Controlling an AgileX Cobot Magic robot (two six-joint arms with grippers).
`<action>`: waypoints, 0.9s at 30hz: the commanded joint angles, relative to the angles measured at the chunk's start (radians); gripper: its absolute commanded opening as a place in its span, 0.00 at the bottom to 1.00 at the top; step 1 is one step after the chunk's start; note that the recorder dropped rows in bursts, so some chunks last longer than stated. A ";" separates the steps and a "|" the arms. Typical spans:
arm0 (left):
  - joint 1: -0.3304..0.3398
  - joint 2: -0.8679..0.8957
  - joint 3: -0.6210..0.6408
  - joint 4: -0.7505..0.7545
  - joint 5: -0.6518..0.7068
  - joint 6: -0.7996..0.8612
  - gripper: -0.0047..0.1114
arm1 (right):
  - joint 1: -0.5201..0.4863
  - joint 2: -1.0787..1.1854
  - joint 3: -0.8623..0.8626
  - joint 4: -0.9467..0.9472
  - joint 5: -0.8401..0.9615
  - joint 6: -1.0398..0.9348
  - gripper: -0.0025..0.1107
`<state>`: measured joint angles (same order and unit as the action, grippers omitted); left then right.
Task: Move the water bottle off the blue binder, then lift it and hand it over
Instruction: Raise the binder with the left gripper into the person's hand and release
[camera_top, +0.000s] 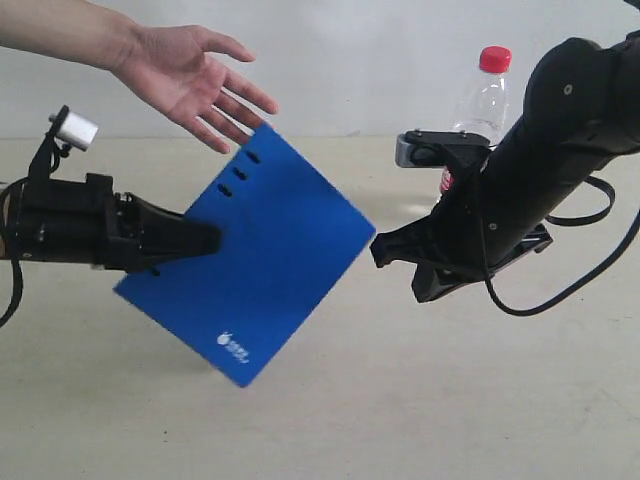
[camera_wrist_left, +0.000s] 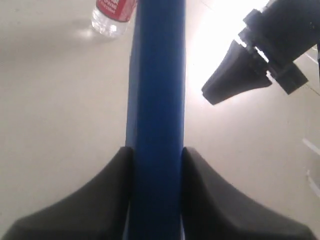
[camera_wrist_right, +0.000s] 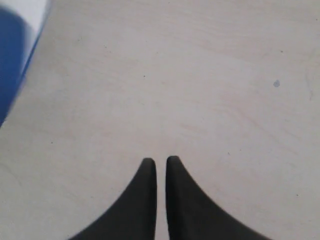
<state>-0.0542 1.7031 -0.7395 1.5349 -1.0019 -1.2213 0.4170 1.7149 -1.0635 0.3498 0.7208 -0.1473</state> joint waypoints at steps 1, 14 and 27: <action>-0.001 -0.017 -0.070 -0.054 -0.009 -0.028 0.08 | 0.001 -0.013 -0.017 0.005 0.058 -0.018 0.03; -0.001 -0.017 -0.215 -0.232 0.116 -0.114 0.08 | 0.001 -0.087 -0.017 0.038 0.056 -0.041 0.03; -0.001 -0.017 -0.215 -0.339 0.218 -0.137 0.08 | 0.001 -0.090 -0.017 0.114 0.055 -0.113 0.03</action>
<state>-0.0542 1.6959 -0.9464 1.2992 -0.7732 -1.3490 0.4170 1.6372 -1.0745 0.4486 0.7718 -0.2334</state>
